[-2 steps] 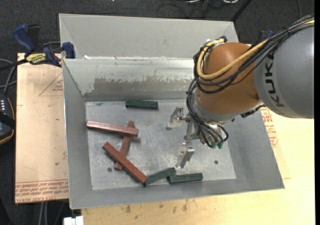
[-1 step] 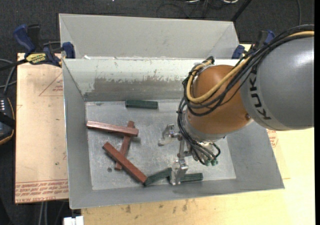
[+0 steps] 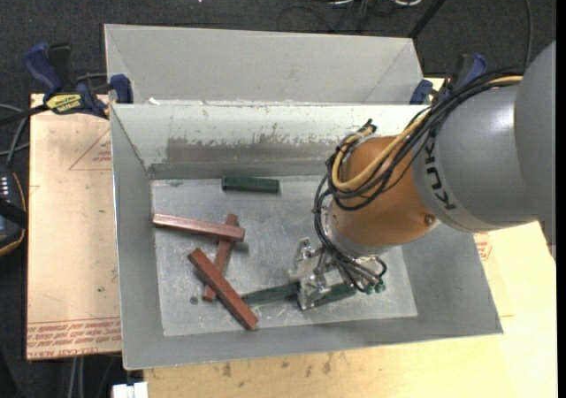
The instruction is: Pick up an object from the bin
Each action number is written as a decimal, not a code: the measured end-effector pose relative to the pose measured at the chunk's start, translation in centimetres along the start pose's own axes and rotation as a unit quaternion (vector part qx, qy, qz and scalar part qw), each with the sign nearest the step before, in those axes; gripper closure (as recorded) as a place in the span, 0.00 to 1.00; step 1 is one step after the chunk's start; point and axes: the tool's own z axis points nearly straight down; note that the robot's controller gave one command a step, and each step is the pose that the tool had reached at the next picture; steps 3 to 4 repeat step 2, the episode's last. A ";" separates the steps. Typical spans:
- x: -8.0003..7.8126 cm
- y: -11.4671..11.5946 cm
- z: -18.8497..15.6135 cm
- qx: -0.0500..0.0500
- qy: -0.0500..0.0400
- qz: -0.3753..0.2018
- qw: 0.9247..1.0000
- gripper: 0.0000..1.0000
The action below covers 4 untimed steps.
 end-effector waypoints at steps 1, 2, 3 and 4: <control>0.0 0.0 0.0 0.000 0.000 0.000 1.000 1.00; -2.3 -0.2 -14.1 0.001 0.008 0.011 1.000 1.00; -2.3 -0.2 -14.1 0.001 0.008 0.011 1.000 1.00; -2.3 -0.2 -14.1 0.001 0.008 0.011 1.000 1.00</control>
Offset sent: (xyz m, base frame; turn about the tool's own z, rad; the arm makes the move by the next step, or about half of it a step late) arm 0.0185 0.0024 0.1409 0.0212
